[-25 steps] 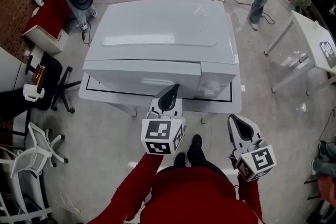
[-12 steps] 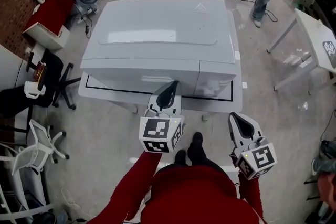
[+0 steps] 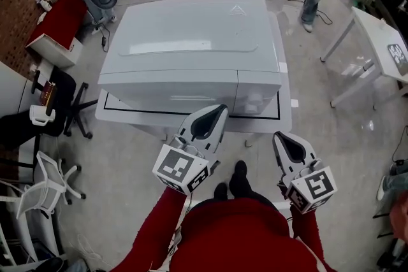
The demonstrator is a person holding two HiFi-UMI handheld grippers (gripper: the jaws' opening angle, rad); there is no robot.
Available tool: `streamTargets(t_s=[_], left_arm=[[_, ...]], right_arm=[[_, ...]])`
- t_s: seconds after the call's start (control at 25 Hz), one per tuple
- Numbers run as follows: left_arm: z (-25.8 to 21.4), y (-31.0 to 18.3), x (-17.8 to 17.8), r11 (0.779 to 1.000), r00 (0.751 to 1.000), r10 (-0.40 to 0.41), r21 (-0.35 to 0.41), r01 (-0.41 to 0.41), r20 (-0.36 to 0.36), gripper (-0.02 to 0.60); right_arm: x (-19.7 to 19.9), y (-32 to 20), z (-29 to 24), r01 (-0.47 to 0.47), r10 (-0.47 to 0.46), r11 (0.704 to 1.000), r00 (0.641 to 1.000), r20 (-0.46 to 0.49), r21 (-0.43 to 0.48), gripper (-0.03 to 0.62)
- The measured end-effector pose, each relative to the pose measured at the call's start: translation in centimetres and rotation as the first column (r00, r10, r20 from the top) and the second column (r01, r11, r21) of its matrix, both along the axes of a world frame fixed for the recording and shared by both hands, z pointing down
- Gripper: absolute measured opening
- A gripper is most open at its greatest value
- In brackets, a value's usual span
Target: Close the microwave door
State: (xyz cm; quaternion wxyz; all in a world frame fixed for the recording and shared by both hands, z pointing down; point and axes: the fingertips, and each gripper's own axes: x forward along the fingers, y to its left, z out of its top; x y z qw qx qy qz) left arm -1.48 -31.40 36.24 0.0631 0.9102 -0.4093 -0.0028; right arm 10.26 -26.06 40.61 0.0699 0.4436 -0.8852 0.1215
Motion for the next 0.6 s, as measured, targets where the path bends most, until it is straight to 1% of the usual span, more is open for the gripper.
streamTargets(t_s=[0.04, 0.08, 0.16, 0.24, 0.4, 0.6], left_arm=[[-0.8, 0.9, 0.4, 0.998, 0.999, 0.048, 0.041, -0.048, -0.002, 0.011], [-1.6, 1.8, 0.7, 0.994, 0.997, 0.079, 0.075, -0.078, -0.009, 0.009], [-2.6, 3.2, 0.8, 0.989, 0.993, 0.108, 0.109, -0.104, -0.035, 0.011], [-2.2, 4.4, 0.4, 0.989, 0.992, 0.116, 0.099, -0.112, -0.043, 0.011], [-0.7, 6.2, -0.7, 0.994, 0.993, 0.107, 0.043, -0.105, -0.046, 0.010], [0.3, 7.5, -1.9, 0.997, 0.995, 0.077, 0.003, -0.077, -0.060, 0.010]], right_arm=[[-0.1, 0.1, -0.3, 0.002, -0.002, 1.000, 1.000, 0.004, -0.003, 0.014], [-0.4, 0.3, -0.7, 0.006, -0.006, 1.000, 1.000, 0.013, 0.007, 0.014], [-1.0, 0.5, -1.9, 0.022, -0.024, 0.998, 0.999, 0.042, 0.060, 0.014], [-1.6, 0.9, -2.6, 0.039, -0.045, 0.994, 0.997, 0.057, 0.101, 0.014], [-2.8, 2.2, -2.9, 0.073, -0.082, 0.989, 0.994, 0.067, 0.127, 0.015], [-3.8, 3.7, -3.9, 0.087, -0.106, 0.984, 0.988, 0.114, 0.156, 0.014]])
